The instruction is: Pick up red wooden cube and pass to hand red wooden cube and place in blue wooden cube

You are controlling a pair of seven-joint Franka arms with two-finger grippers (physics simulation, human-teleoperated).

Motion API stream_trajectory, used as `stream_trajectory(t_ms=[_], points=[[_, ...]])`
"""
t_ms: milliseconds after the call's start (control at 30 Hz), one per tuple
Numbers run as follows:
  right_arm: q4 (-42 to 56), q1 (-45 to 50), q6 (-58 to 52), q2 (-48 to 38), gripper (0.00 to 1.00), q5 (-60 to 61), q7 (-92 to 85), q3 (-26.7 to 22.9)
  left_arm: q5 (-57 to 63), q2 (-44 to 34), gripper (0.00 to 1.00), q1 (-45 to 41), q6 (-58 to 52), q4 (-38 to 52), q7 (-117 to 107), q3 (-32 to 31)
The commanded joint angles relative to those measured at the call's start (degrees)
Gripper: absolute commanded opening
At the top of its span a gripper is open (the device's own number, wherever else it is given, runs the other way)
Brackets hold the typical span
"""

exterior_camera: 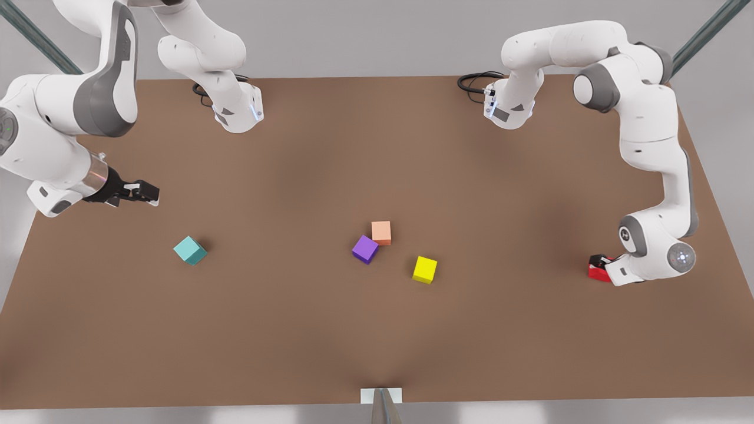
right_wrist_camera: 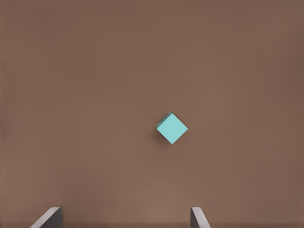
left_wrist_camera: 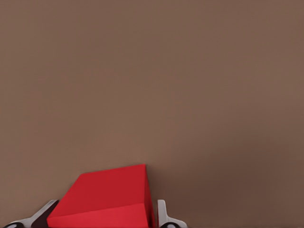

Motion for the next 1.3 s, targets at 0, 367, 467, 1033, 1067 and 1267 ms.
stream_trajectory(t_ms=[0, 367, 467, 1033, 1067, 1267], points=[[-0.02, 0.26, -0.05, -0.03, 1.00, 0.05, -0.27, -0.05, 0.04, 0.16, 1.00, 0.00, 0.29, 0.03, 3.57, 0.00], [-0.11, 0.26, -0.05, -0.03, 1.00, 0.13, -0.71, -0.05, -4.60, -2.39, 0.67, -1.67, -11.19, 5.28, -6.81, -0.52], [-0.11, 0.96, -0.14, 0.15, 1.00, 0.04, -1.41, -0.05, -9.54, -2.38, 0.68, -2.29, -34.86, 18.57, -27.18, -10.70], [14.74, 6.50, 1.44, 38.99, 1.00, 70.88, -115.49, 0.48, -60.08, 12.03, 0.68, -15.20, -7.36, 25.78, -47.68, -37.96], [14.83, 7.38, 1.79, 39.26, 1.00, 73.16, -117.07, 0.48, -60.43, 12.82, 0.68, -15.29, -7.44, 26.39, -47.59, -38.84], [14.65, 11.86, 1.71, 41.28, 1.00, 79.32, -121.82, 0.48, -62.45, 14.23, 0.67, -15.29, -8.24, 26.22, -42.67, -40.60]])
